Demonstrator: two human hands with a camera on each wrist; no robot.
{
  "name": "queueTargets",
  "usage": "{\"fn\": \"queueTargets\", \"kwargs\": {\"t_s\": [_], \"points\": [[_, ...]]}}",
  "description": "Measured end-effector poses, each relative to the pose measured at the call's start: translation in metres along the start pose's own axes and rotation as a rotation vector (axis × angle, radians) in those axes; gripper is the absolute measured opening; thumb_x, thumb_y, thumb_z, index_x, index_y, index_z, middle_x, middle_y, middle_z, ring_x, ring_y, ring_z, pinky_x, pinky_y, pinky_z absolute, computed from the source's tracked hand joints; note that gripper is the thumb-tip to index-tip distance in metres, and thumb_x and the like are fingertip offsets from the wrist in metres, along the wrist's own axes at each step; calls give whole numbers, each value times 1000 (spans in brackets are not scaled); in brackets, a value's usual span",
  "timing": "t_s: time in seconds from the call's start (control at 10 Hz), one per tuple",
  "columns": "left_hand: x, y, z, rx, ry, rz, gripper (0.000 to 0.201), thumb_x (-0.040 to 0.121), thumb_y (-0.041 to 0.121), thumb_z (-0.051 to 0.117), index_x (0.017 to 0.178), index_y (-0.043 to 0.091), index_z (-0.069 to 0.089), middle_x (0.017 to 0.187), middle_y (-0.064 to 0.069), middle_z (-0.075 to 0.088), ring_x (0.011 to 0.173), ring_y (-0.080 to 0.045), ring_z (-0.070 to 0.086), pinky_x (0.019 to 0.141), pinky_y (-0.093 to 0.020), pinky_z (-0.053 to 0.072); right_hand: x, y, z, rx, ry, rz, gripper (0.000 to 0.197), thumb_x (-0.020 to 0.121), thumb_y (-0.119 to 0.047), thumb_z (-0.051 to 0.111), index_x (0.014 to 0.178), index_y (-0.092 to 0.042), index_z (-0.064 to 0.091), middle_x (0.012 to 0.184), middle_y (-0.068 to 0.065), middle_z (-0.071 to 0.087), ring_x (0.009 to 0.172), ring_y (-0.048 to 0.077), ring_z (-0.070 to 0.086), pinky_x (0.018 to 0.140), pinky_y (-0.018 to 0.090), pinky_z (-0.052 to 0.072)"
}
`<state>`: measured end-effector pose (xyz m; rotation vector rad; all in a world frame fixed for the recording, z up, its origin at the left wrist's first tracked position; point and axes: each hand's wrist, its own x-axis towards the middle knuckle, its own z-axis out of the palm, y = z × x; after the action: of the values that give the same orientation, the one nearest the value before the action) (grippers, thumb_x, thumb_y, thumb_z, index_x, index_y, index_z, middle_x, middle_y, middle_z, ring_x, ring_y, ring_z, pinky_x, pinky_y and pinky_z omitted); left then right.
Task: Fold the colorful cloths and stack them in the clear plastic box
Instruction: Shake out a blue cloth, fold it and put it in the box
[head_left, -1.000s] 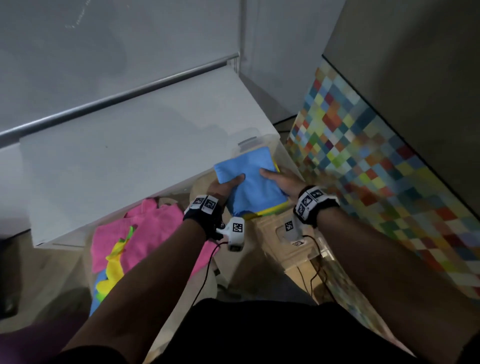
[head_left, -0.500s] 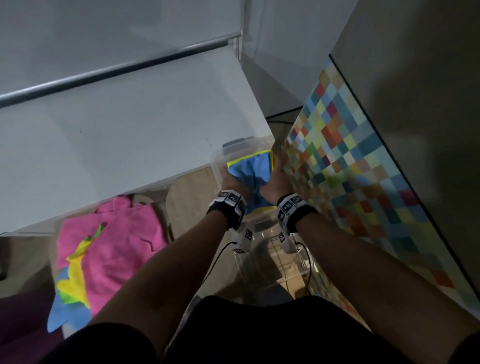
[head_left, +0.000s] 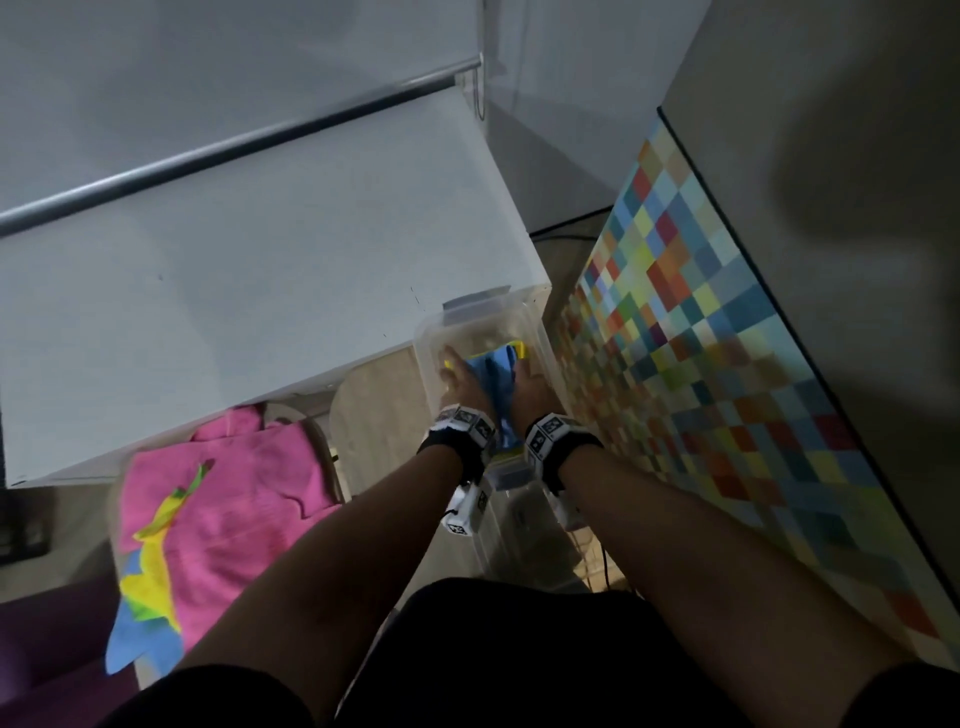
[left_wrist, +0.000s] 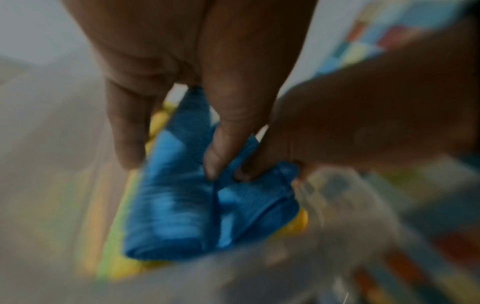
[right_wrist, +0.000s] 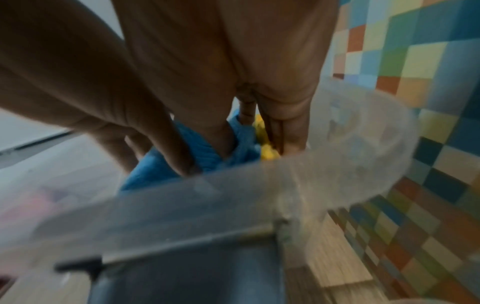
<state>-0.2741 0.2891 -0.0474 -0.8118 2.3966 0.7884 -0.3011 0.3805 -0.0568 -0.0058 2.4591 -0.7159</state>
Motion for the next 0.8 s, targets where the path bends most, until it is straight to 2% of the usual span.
{"fn": "queueTargets", "kwargs": {"t_s": [0.1,0.2,0.3,0.4,0.5,0.6,0.7,0.8], "points": [[0,-4,-6,345,85,228,95,84,16,66,151,8,-1,158,-17,-1,142,-38,14,110,-47,35,5,4,8,-169,47,-130,47,99,-16,40,144,-4,32,136,25,46,120,37,51,99,43,42],[-3,-2,-13,510,216,297,59,88,15,55,142,11,30,145,-12,29,132,-33,29,104,-42,37,4,3,2,-352,233,-276,46,89,-15,52,134,-11,46,113,17,60,88,31,62,71,37,53],[1,-1,-20,749,172,332,38,91,20,49,128,13,51,131,-10,45,124,-32,37,102,-44,31,4,7,-8,-647,244,-453,20,74,-18,67,91,-15,56,81,9,59,71,27,60,56,33,46],[13,-6,-20,902,70,408,28,90,25,48,114,19,62,121,-5,59,117,-28,48,104,-43,27,7,12,-17,-813,61,-589,18,67,-22,77,83,-17,70,95,10,65,91,29,63,70,35,50],[20,-10,-12,944,-25,501,31,91,27,49,120,22,60,127,-1,58,116,-25,55,100,-40,33,13,23,-9,-905,-217,-509,30,96,-17,47,121,-12,63,136,12,53,128,29,47,99,40,42],[22,-11,-11,920,-80,525,44,88,32,57,131,22,51,136,-4,50,119,-24,55,99,-38,38,13,19,-11,-881,-249,-471,26,93,-21,51,114,-14,65,125,9,61,118,26,57,92,38,50],[24,-12,-14,914,-50,569,45,90,31,55,134,21,48,139,-7,46,119,-27,54,103,-40,34,20,9,-16,-854,-132,-521,19,88,-19,59,105,-14,65,113,10,64,106,28,62,81,36,52],[18,-12,-16,945,10,561,35,92,27,47,126,22,57,134,-6,50,119,-29,50,107,-44,25,33,0,-18,-909,36,-627,19,69,-22,75,86,-16,67,92,11,65,85,30,64,65,34,50]]}}
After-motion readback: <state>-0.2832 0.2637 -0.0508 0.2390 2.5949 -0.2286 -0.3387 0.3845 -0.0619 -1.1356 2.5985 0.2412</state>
